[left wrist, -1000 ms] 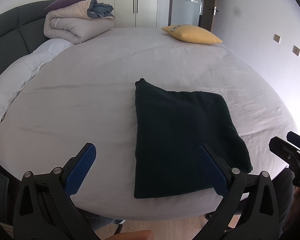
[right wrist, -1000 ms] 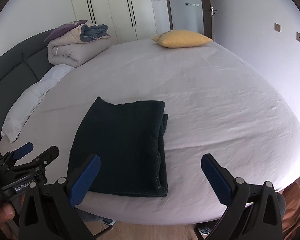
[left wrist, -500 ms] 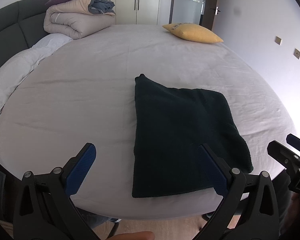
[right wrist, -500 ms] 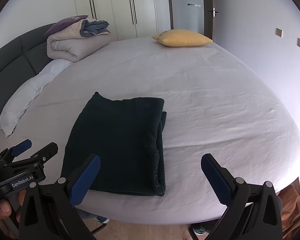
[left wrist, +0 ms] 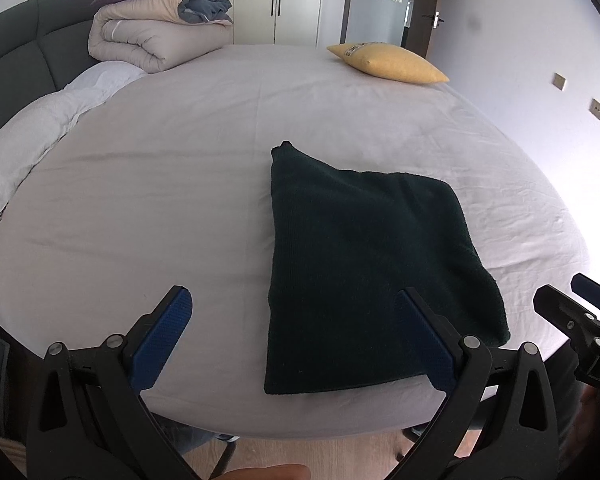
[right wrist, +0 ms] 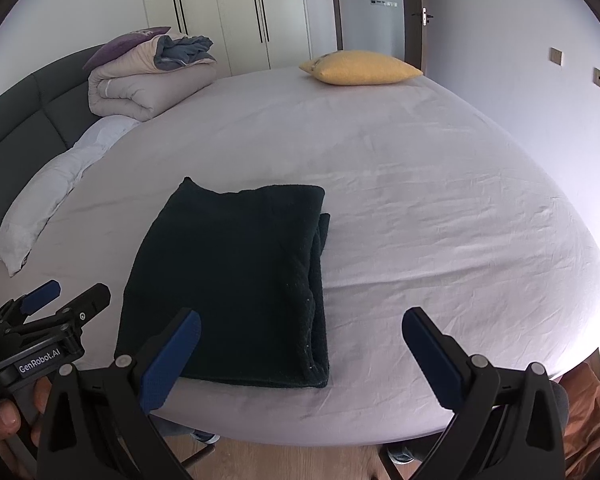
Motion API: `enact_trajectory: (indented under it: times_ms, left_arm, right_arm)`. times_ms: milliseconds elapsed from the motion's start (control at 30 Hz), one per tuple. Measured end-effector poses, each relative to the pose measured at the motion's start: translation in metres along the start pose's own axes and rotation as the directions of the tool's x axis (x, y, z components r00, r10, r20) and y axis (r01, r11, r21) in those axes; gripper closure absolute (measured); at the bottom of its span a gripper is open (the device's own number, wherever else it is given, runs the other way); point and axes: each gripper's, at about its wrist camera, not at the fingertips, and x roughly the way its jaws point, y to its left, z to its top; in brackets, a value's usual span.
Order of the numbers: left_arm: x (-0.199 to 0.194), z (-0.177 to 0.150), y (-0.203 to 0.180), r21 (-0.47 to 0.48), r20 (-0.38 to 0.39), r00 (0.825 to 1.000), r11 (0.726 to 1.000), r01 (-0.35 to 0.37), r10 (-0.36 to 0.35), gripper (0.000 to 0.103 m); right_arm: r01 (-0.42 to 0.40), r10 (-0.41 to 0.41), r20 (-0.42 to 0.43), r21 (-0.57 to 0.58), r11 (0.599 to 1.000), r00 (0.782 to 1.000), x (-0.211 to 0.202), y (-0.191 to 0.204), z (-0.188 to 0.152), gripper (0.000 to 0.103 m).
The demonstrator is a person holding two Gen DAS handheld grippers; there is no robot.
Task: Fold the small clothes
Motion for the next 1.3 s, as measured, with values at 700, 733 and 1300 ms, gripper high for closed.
enact_trajectory:
  times_ms: [700, 733, 1300]
  left_arm:
    - [0.001, -0.003, -0.002, -0.002, -0.006, 1.000, 1.000, -0.002, 0.002, 0.000]
    - [0.001, -0.003, -0.002, -0.001, -0.006, 1.000, 1.000, -0.002, 0.002, 0.000]
    - [0.001, -0.005, -0.002, -0.004, -0.009, 1.000, 1.000, 0.000, 0.000, 0.000]
  right_arm:
    - [0.000, 0.000, -0.003, 0.000, 1.000, 1.000, 0.002, 0.001, -0.004, 0.000]
    - [-0.002, 0.002, -0.004, 0.001, 1.000, 1.000, 0.003, 0.001, -0.006, 0.000]
    - [-0.001, 0.001, -0.002, 0.002, 1.000, 1.000, 0.004, 0.004, -0.011, 0.000]
